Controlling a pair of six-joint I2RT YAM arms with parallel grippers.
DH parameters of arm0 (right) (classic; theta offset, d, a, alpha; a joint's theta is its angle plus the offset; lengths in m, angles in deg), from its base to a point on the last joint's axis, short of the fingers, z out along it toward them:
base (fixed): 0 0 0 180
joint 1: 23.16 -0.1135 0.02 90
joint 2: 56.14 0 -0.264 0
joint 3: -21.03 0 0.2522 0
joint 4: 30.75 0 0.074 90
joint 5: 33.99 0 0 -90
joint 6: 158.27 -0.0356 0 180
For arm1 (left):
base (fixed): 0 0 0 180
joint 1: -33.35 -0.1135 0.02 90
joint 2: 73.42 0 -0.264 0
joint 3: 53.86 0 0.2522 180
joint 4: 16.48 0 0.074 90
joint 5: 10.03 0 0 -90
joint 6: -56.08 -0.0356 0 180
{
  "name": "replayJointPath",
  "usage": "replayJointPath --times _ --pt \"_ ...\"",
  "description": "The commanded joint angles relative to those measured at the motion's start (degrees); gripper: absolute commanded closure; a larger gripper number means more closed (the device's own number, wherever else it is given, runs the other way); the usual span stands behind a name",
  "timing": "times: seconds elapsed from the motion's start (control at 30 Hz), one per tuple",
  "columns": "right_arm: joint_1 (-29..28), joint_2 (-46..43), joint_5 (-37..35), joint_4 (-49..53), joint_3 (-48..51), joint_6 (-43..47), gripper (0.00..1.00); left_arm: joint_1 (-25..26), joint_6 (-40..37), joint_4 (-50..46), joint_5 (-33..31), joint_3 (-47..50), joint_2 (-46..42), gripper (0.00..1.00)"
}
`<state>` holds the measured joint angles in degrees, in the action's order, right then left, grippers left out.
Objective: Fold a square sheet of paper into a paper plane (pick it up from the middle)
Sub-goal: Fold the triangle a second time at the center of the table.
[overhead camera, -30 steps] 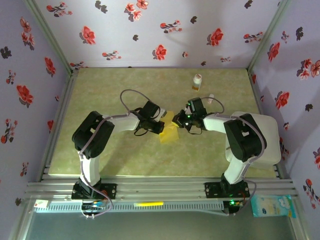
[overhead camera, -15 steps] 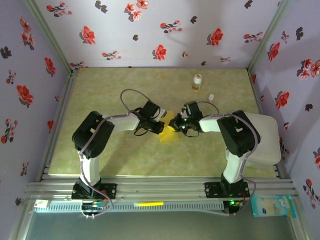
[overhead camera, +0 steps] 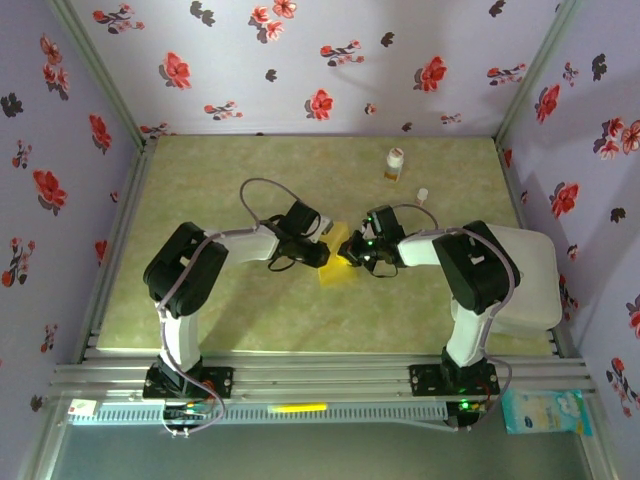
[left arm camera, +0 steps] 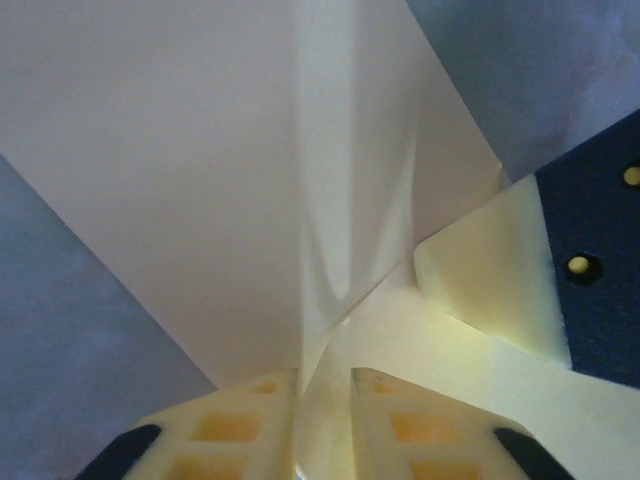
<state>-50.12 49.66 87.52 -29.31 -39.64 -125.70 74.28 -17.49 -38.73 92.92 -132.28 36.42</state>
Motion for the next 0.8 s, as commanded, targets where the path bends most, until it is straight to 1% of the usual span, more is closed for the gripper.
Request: replayJointPath --times 0.0,0.07,0.13,0.2,0.23,0.3,0.33,0.4,0.57,0.67,0.77 --pt "-0.1 1.4 -5.2 6.2 2.0 1.2 1.0 -1.2 3.4 -2.2 -1.1 -0.4 -3.6 0.7" --pt "-0.1 1.4 -5.2 5.6 2.2 0.7 1.0 -1.2 7.4 -2.7 -1.3 -0.6 -5.0 0.69" --pt "0.0 1.3 -5.3 5.0 2.5 0.2 1.0 -1.2 10.5 -2.4 -0.2 -0.2 -6.5 0.69" --pt "0.0 1.0 -5.6 4.6 2.8 -0.2 1.0 -1.2 14.5 -1.7 1.2 0.9 -8.0 0.74" --pt "0.0 1.0 -5.6 4.4 2.9 -0.3 1.0 -1.1 15.6 -1.3 3.0 1.1 -8.4 0.78" --pt "0.0 0.7 -5.7 4.4 3.0 -0.3 1.0 -0.9 18.3 -0.8 6.5 1.5 -9.0 0.9" --pt "0.0 0.7 -5.7 4.4 3.1 -0.4 1.0 -0.6 19.2 -0.7 7.6 1.7 -9.3 0.93" --pt "0.0 0.7 -5.6 4.3 3.1 -0.4 1.0 0.2 20.8 -0.1 10.3 2.1 -9.7 0.97" --pt "0.0 0.9 -5.9 4.2 3.2 -0.4 1.0 1.4 23.9 -1.8 14.0 1.3 -7.6 0.99" --pt "0.0 0.9 -6.1 4.0 3.5 -0.5 1.0 1.7 24.8 1.1 16.9 2.0 -5.8 0.99" --pt "0.0 0.9 -6.1 3.9 3.7 -0.4 1.0 1.9 24.8 1.6 19.1 1.3 -3.6 0.99"
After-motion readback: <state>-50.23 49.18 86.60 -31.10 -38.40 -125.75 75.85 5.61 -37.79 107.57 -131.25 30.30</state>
